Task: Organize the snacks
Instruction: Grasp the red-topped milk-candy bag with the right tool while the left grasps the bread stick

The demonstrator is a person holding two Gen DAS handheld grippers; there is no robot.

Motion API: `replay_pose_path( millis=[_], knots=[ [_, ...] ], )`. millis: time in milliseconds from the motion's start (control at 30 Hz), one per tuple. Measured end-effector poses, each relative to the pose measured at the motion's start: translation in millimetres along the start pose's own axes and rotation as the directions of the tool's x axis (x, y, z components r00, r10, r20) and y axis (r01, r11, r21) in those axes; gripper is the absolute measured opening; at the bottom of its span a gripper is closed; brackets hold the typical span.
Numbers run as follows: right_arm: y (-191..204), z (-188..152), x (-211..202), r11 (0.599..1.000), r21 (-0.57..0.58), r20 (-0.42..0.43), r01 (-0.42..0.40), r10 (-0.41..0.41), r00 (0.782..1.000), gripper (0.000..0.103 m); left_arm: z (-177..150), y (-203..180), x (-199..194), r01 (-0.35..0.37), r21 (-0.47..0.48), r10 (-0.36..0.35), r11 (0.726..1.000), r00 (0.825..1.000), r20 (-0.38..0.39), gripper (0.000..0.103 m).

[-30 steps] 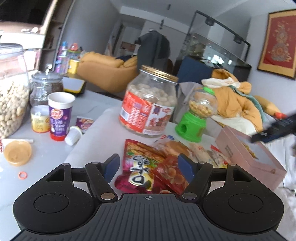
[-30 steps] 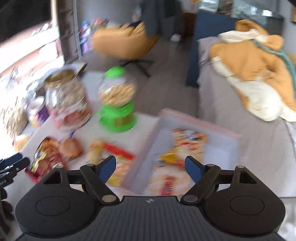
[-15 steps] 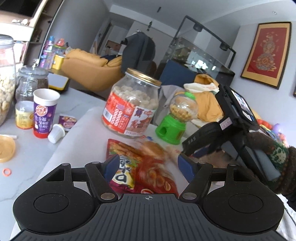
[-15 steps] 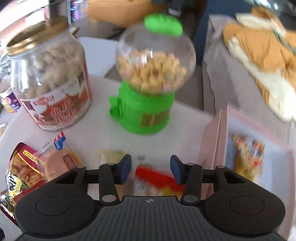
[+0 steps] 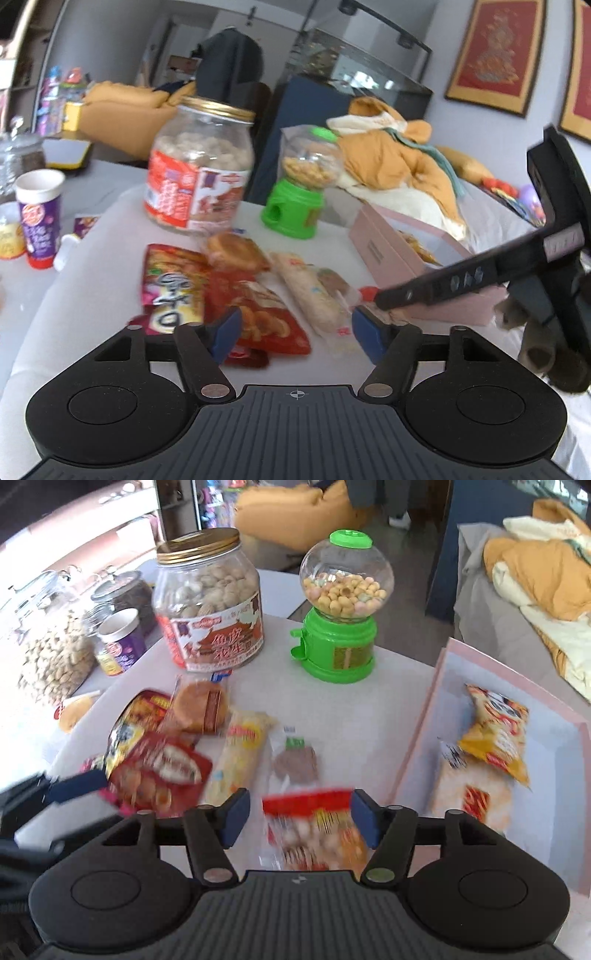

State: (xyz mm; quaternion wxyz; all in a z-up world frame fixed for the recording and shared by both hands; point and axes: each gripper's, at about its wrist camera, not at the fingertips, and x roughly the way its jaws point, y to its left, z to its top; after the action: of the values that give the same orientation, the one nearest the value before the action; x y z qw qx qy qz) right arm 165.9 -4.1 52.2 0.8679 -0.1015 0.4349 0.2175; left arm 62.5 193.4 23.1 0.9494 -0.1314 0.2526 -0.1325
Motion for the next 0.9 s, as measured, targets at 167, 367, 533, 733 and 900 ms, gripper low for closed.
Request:
replay_pose_path(
  millis=[167,367,533,733,900],
  knots=[
    [-6.1,-27.0,22.6,0.999,0.022,0.001,0.034,-0.034,0.999,0.064,7.2,-20.8,10.4,0.000,0.045,0.000,0.999,1.000,-0.013,0.067],
    [-25.1,-47.7,12.9,0.996,0.089,0.052,-0.022,0.017,0.999,0.058,25.0,-43.5,34.9,-0.050,0.107,0.056,0.993,0.997,-0.055,0.067],
    [-31.8,-72.1,-1.4,0.993,0.098,0.074,-0.063,0.055,0.996,0.058,31.5,-56.3,79.8,-0.125,0.171,0.149,0.977,0.979,-0.137,0.057],
    [-17.8,-96.5,-8.0,0.999,0.042,0.152,0.001,-0.007,0.988,0.059,25.1,-52.1,107.8,-0.198,0.210,0.235,0.957,0.958,-0.165,0.038],
    [-22.0,-100.7,-9.6,0.998,0.046,0.162,-0.035,0.027,0.986,0.072,17.0,-42.4,79.0,-0.137,0.206,0.177,0.969,0.965,-0.191,0.035]
  ],
)
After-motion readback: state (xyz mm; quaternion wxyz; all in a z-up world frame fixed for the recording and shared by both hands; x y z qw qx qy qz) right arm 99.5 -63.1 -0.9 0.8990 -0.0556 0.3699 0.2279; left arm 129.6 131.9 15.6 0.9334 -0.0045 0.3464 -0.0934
